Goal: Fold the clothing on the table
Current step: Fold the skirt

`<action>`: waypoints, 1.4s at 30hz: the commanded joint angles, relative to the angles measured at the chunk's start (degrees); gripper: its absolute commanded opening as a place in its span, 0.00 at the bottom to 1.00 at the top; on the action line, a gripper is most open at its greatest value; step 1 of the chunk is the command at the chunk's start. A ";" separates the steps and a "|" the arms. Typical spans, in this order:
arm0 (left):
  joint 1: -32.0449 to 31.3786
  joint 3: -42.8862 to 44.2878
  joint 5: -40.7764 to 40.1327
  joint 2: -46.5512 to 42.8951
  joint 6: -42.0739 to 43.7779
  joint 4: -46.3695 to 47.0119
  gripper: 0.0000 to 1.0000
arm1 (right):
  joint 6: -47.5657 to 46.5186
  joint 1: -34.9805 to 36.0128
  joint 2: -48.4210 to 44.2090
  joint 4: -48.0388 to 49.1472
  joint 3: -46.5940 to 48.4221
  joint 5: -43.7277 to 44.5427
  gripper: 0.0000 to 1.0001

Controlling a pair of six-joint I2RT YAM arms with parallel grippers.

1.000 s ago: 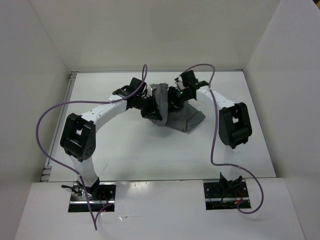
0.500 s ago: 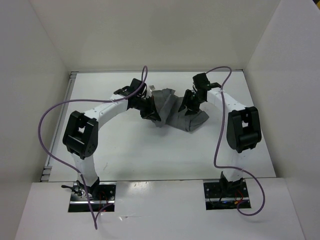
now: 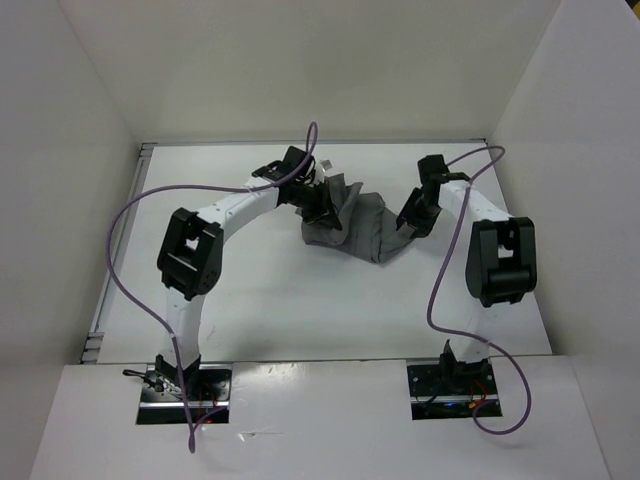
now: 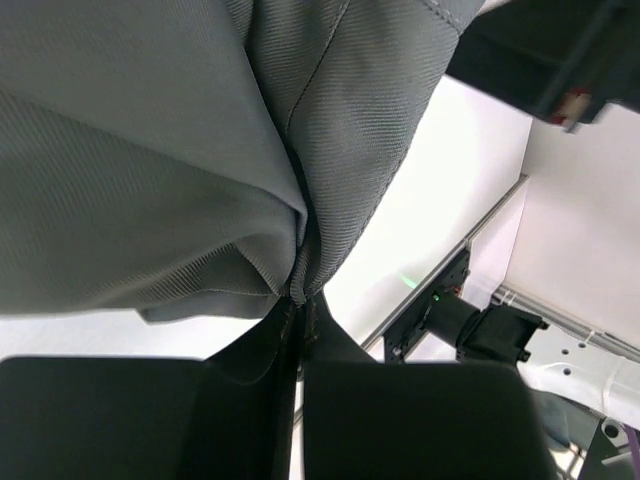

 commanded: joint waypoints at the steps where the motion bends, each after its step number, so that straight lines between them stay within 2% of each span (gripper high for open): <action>1: -1.17 3.91 3.28 3.84 0.10 0.41 0.00 | 0.15 2.14 4.96 5.30 -0.23 -4.55 0.51; 9: -4.86 11.37 3.81 10.43 -1.04 -0.20 0.00 | 1.73 5.05 11.47 8.99 1.01 -9.49 0.50; 17: -5.92 16.39 5.03 14.48 -2.18 -0.74 0.01 | 3.40 6.98 13.41 12.07 0.92 -12.05 0.50; 18: -6.44 16.40 5.04 14.48 -2.18 -0.74 0.05 | 3.40 6.98 13.41 11.37 0.92 -12.04 0.50; 19: -6.45 17.09 5.04 14.48 -2.18 -0.74 0.13 | 3.40 6.98 12.63 11.37 0.92 -11.17 0.50; 20: -6.45 17.10 5.04 14.48 -2.18 -0.74 0.32 | 3.40 6.98 12.10 10.67 0.92 -10.03 0.50; 22: -6.45 16.57 7.22 14.48 -4.11 1.10 0.46 | 3.40 6.98 9.12 9.09 0.92 -8.45 0.50; 25: -6.45 17.44 10.31 12.91 -6.05 4.53 0.51 | 4.11 6.98 3.50 5.31 0.92 -3.27 0.50; 29: -6.97 24.03 11.63 10.10 -6.05 2.60 0.54 | 4.72 6.36 -4.32 -1.54 1.62 5.42 0.50; 33: -6.27 22.73 12.77 2.21 -5.35 2.60 0.57 | 5.34 4.96 -12.94 -6.38 3.90 10.89 0.50; 35: -4.09 17.31 10.41 -2.80 -3.51 2.60 0.57 | 4.82 4.96 -14.89 -7.62 5.57 10.90 0.50; 36: -3.29 15.27 8.66 -4.40 -2.54 2.60 0.57 | 4.11 4.96 -14.89 -7.62 7.15 7.07 0.50; 38: -0.49 12.19 -1.69 -7.12 1.13 -0.72 0.56 | 2.53 6.09 -14.89 -6.83 9.26 3.18 0.54; 40: 1.89 7.98 -10.29 -7.75 2.73 -4.86 0.50 | 2.00 9.33 -13.40 -2.90 10.32 -1.83 0.55; 42: 6.11 3.41 -11.05 -9.33 3.53 -4.00 0.46 | -0.54 11.80 -10.42 -1.21 13.12 -3.25 0.57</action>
